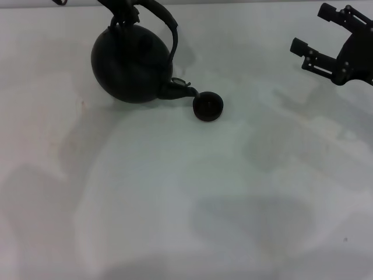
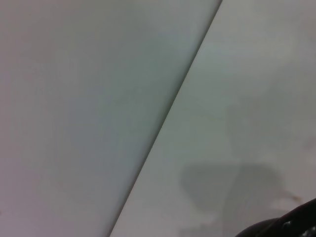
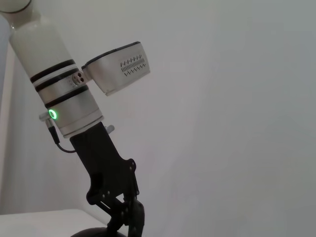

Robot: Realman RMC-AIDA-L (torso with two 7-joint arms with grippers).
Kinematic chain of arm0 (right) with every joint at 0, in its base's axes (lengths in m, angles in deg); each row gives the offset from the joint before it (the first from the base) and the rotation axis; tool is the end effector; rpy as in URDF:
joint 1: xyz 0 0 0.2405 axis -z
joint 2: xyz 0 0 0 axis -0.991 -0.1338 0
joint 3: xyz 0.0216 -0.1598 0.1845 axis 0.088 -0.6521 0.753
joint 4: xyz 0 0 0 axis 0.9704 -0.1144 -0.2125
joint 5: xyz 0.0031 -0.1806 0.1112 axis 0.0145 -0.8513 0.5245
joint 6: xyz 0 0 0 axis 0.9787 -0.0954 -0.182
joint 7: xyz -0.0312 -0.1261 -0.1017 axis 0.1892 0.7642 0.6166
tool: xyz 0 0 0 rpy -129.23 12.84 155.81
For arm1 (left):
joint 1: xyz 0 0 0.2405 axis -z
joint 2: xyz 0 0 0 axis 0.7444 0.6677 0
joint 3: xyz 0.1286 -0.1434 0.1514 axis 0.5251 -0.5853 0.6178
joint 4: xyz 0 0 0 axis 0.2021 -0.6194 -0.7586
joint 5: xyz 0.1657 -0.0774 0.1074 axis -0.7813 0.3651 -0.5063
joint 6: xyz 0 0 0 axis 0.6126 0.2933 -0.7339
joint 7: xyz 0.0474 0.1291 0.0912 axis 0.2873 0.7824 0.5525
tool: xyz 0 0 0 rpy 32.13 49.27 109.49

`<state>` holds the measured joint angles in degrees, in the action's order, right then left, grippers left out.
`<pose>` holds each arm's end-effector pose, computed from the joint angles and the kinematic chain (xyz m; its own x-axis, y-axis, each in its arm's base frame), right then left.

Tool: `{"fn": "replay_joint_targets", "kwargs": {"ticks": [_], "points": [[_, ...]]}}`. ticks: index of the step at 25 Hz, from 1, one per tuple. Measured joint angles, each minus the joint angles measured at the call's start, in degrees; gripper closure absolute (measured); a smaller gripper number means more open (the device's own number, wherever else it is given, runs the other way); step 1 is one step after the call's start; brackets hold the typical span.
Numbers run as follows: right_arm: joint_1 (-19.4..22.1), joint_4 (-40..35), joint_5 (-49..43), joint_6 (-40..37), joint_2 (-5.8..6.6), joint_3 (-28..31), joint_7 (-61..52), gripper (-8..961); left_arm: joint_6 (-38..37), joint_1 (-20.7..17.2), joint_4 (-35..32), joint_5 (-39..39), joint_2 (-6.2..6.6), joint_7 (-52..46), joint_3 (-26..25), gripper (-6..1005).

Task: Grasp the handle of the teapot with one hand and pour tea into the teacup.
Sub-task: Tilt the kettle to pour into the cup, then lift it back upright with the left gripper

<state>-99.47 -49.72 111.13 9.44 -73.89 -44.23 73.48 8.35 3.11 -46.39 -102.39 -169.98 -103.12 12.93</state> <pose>0.2707 0.3230 0.0182 0.7552 0.0911 -0.6491 -0.3755 -0.7515 -0.5424 -0.1065 0.4414 -0.0231 0.8910 0.2630 -0.3700 -0.0192 -0.7925 -0.6096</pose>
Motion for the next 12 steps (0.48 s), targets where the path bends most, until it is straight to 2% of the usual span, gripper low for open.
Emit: {"fn": "replay_joint_targets", "kwargs": {"ticks": [12], "points": [[0.02, -0.01, 0.42, 0.09, 0.05, 0.48, -0.23, 100, -1.11, 2.13, 0.77, -0.1, 2.01, 0.21, 3.59, 866]]}}
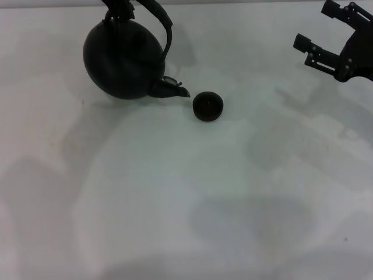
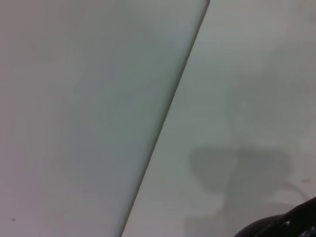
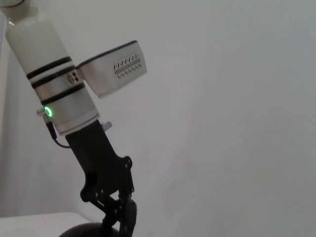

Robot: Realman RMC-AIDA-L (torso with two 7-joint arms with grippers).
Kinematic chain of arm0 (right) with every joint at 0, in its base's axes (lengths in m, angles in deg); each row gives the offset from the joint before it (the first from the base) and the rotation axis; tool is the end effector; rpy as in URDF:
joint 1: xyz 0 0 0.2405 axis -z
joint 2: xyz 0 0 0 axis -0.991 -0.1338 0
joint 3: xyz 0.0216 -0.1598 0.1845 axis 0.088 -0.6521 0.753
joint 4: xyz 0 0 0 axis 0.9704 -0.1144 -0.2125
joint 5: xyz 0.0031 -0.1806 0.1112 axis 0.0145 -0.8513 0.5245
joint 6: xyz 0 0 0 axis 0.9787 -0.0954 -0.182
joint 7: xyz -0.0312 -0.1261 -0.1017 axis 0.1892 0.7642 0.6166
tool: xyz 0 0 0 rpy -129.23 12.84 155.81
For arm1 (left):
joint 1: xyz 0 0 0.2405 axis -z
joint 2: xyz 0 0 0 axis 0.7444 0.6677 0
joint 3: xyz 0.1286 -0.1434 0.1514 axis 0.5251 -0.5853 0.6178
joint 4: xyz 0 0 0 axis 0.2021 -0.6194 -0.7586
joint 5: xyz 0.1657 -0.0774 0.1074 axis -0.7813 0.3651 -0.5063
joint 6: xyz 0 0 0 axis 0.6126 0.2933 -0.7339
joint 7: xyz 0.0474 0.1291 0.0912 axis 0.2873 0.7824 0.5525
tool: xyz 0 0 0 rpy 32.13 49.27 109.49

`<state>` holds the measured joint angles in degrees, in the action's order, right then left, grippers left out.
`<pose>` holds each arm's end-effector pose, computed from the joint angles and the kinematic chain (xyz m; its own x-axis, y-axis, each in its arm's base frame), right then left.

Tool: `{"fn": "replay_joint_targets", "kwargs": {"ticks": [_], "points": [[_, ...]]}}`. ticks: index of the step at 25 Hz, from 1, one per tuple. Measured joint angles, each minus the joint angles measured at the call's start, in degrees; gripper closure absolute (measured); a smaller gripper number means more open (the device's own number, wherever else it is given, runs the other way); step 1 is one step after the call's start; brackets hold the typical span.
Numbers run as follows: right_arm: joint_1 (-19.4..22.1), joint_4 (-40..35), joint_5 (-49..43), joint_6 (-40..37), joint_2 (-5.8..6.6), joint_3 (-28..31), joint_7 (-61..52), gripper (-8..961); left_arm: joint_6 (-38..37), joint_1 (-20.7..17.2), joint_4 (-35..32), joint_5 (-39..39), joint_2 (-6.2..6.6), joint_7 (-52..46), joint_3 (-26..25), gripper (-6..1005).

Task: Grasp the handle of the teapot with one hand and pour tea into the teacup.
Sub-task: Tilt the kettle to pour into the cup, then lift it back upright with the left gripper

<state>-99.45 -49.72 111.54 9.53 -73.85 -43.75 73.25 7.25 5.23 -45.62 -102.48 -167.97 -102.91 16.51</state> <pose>0.2711 0.3239 0.0212 0.7492 0.0933 -0.6557 -0.3852 -0.7440 -0.5460 -0.1010 0.4443 -0.0203 0.8675 0.2171 -0.4476 -0.1024 -0.8025 -0.5878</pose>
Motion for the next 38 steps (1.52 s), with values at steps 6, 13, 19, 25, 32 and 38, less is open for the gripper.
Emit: {"fn": "replay_joint_targets", "kwargs": {"ticks": [6, 13, 19, 25, 32, 38], "points": [[0.0, -0.03, 0.34, 0.58, -0.08, -0.26, -0.11, 100, 0.4, 1.64, 1.97, -0.04, 0.12, 0.01, 0.91, 866], [-0.05, 0.44, 0.68, 3.69, -0.13, -0.04, -0.15, 101, 1.12, 4.25, 5.34, -0.04, 0.35, -0.26, 1.68, 869], [-0.08, 0.51, 1.32, 5.28, -0.04, 0.03, -0.11, 101, 3.59, 6.88, 9.58, -0.04, 0.39, -0.68, 3.13, 872], [0.15, 0.57, 1.32, 5.18, 0.06, 0.03, 0.06, 101, 6.28, 9.18, 13.38, -0.03, 0.5, -0.85, 3.62, 872], [-0.01, 0.59, 1.14, 4.57, 0.13, 0.02, -0.18, 101, 8.54, 11.78, 16.82, -0.04, 0.54, -0.94, 4.12, 873], [0.0, 0.59, 1.22, 3.22, 0.21, 0.21, -0.12, 101, 8.83, 13.52, 18.25, -0.03, 0.26, -1.32, 6.51, 873]]}}
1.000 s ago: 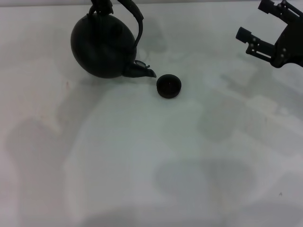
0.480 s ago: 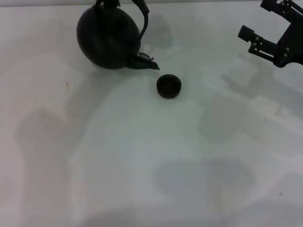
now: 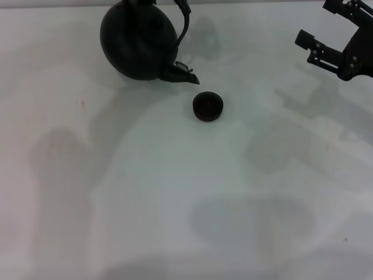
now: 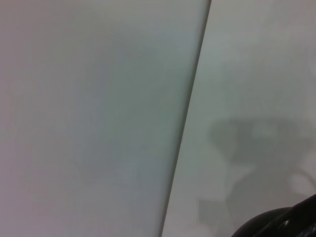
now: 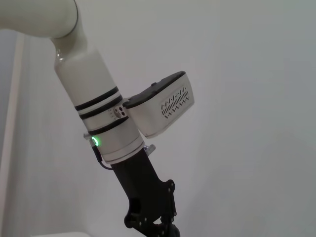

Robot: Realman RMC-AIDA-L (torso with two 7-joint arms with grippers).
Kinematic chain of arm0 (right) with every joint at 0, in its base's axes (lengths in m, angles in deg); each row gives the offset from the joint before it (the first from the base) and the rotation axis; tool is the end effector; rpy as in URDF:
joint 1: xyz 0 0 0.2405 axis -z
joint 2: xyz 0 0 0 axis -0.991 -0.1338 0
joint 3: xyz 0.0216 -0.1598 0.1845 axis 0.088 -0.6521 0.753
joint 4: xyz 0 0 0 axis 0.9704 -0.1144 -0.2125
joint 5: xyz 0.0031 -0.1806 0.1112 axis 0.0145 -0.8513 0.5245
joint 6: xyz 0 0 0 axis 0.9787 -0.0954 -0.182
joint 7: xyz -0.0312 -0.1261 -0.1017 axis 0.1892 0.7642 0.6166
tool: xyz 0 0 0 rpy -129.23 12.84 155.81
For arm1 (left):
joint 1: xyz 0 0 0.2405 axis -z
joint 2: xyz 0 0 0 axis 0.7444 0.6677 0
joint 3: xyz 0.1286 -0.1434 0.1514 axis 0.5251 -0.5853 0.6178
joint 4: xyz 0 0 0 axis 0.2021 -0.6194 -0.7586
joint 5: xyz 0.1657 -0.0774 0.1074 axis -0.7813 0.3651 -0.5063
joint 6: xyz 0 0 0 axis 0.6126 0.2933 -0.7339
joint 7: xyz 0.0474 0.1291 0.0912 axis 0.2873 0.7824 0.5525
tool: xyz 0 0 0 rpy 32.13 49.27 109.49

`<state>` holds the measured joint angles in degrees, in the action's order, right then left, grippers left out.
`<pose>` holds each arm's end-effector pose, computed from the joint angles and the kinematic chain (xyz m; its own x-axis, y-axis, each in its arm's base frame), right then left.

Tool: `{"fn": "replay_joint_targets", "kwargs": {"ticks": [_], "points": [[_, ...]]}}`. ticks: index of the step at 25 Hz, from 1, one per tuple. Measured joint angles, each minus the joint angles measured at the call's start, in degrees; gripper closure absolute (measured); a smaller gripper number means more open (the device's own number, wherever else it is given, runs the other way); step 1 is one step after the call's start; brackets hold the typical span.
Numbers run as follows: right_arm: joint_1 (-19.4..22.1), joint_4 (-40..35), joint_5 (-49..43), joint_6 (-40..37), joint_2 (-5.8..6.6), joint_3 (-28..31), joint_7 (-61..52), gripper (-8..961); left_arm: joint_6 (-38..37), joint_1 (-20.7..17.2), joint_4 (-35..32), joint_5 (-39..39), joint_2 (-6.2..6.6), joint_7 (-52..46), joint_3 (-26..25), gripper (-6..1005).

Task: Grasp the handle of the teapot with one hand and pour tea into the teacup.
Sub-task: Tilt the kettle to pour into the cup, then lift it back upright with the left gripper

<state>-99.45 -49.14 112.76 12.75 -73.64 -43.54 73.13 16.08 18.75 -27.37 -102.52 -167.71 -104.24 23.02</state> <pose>0.2656 0.3192 0.0255 0.7175 0.1171 -0.6866 -0.3818 -0.7584 -0.5283 -0.0747 0.4710 -0.0500 0.8184 0.1206 -0.5618 -0.2583 -0.7961 -0.5473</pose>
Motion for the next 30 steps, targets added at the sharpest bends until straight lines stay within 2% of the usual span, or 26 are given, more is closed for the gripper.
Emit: {"fn": "replay_joint_targets", "kwargs": {"ticks": [23, 30], "points": [[-0.09, 1.23, -0.44, -2.29, 0.01, 0.6, 0.23, 99, 2.26, 3.63, 2.94, 0.0, -0.23, -1.44, 6.14, 875], [-0.26, 1.52, -0.46, -2.44, 0.01, 0.6, 0.25, 99, 2.32, 4.95, 3.66, 0.0, -0.66, -1.57, 7.93, 877]]}}
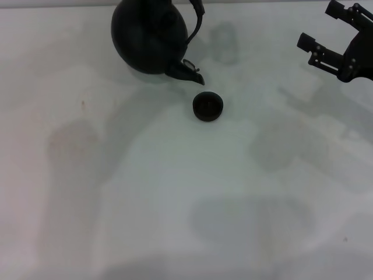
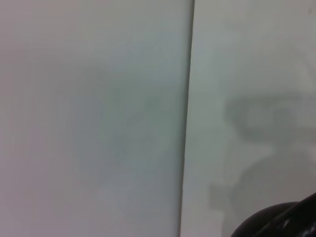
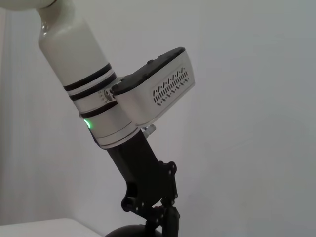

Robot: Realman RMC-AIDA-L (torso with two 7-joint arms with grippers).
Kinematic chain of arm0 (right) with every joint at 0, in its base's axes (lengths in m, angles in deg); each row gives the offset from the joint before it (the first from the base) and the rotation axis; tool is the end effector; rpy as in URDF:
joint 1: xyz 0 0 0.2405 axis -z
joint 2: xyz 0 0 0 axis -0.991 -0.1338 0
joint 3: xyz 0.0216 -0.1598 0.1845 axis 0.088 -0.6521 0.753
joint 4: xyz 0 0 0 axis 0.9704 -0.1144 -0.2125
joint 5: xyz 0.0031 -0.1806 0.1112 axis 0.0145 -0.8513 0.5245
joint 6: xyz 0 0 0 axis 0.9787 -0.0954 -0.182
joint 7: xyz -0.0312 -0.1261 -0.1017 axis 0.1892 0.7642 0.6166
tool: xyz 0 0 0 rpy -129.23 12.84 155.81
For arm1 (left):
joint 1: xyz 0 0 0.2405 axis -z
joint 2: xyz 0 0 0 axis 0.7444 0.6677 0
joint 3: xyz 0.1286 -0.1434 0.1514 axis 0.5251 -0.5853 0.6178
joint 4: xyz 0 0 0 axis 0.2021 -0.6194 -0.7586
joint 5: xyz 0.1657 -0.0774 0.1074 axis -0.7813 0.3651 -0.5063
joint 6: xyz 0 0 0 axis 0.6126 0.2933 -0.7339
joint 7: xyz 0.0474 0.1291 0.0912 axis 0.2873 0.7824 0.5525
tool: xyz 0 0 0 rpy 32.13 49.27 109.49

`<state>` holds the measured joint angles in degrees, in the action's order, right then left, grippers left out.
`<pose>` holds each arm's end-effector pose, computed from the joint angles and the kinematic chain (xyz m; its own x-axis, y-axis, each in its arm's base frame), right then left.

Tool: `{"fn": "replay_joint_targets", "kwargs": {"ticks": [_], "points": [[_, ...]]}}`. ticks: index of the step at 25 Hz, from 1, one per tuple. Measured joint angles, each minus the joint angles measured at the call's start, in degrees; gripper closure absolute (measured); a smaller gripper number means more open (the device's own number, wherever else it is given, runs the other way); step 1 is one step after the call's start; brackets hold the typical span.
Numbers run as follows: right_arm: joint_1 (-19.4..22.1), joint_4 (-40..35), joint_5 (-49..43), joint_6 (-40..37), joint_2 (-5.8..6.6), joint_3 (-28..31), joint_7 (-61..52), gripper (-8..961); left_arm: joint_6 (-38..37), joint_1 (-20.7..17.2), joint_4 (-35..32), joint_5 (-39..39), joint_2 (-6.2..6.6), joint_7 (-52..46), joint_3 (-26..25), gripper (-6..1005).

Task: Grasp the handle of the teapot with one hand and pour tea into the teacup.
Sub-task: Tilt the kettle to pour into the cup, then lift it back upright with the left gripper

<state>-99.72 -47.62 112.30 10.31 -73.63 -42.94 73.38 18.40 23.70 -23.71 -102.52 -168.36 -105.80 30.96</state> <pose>0.2752 0.3223 0.0221 0.7335 0.0802 -0.6749 -0.4140 -0.7349 -0.5372 -0.0542 0.4690 -0.0692 0.7638 0.0188 -0.6452 -0.3956 -0.7762 -0.4909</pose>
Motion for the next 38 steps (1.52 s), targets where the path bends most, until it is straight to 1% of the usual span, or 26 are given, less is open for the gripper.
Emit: {"fn": "replay_joint_targets", "kwargs": {"ticks": [12, 18, 22, 30, 38], "points": [[0.0, 0.11, 0.2, -1.22, 0.0, 0.25, 0.02, 99, -0.35, 1.29, 0.1, 0.0, -0.47, -0.78, 4.67, 877], [-0.27, 0.92, 0.04, -2.19, 0.0, 0.89, 0.07, 99, -0.59, 1.93, -0.15, 0.0, -0.46, -1.34, 5.02, 876], [-0.55, 1.38, 0.13, -2.49, 0.35, 0.92, 0.11, 99, -0.83, 2.56, -0.31, 0.0, -0.6, -1.47, 5.19, 876], [-0.61, 1.46, 0.02, -2.94, 0.45, 2.26, 0.15, 99, -0.94, 3.49, -0.08, 0.0, -0.7, -3.72, 8.63, 877], [-0.61, 1.47, -0.07, -3.03, 0.59, 2.29, 0.14, 99, -1.5, 3.52, -0.73, 0.0, -0.94, -3.87, 8.74, 876]]}}
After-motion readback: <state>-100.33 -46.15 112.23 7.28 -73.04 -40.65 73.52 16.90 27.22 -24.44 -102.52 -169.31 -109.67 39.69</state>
